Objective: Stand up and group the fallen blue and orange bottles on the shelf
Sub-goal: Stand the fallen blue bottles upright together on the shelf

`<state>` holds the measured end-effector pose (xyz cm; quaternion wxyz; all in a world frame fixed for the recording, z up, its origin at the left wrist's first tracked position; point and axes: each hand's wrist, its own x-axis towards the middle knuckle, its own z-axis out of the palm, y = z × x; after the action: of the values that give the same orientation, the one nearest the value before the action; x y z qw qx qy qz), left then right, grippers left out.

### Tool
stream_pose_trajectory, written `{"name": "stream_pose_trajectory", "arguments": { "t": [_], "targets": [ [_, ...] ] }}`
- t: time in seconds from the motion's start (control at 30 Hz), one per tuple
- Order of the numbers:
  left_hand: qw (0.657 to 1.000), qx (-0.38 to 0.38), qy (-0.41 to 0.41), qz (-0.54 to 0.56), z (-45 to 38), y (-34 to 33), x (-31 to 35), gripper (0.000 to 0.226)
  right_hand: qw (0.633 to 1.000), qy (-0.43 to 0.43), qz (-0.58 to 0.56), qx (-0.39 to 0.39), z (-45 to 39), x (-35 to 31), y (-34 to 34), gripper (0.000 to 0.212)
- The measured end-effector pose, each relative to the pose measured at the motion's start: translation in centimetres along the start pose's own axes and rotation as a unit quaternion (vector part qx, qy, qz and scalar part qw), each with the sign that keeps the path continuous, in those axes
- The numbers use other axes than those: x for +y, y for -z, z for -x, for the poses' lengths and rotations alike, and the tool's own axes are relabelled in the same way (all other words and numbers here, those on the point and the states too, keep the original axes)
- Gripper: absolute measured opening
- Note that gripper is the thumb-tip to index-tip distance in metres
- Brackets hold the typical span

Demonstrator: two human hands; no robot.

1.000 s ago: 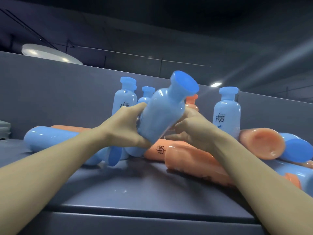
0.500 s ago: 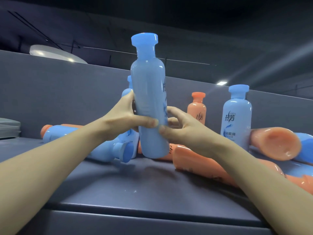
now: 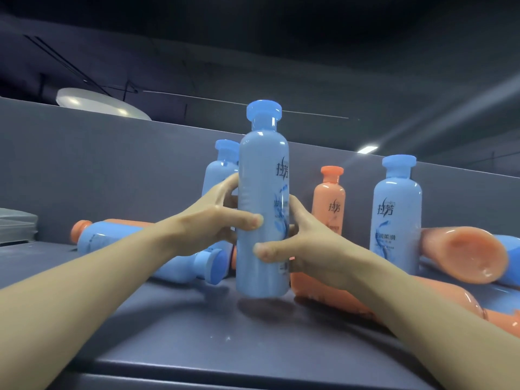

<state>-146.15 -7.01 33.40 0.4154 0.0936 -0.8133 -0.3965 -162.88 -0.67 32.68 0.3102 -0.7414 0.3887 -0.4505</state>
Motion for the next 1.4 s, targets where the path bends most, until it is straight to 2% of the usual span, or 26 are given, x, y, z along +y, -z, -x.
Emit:
{"name": "stream_pose_trajectory", "arguments": {
  "t": [0.2, 0.4, 0.63, 0.93, 1.4],
  "targets": [
    [0.999, 0.005, -0.017, 0.036, -0.2, -0.1, -0.4, 0.068, 0.997, 0.030, -0.037, 0.059, 0.0, 0.2, -0.9, 0.073],
    [0.998, 0.035, -0.054, 0.010, -0.2, -0.6, -0.4, 0.043, 0.991, 0.057, -0.018, 0.123, 0.0, 0.2, -1.8, 0.065],
    [0.997, 0.067, -0.030, -0.037, -0.2, -1.2, -0.1, 0.038, 0.981, 0.005, 0.033, 0.191, -0.4, 1.1, -2.1, 0.046],
    [0.993, 0.083, 0.026, -0.084, -0.3, -1.6, 0.0, 0.046, 0.977, -0.038, 0.068, 0.199, -0.8, 2.2, -2.4, 0.077],
    [0.994, 0.077, 0.015, -0.074, -0.3, -1.7, 0.1, 0.041, 0.980, -0.025, 0.070, 0.184, -1.3, 2.9, -2.4, 0.079]
  ]
}}
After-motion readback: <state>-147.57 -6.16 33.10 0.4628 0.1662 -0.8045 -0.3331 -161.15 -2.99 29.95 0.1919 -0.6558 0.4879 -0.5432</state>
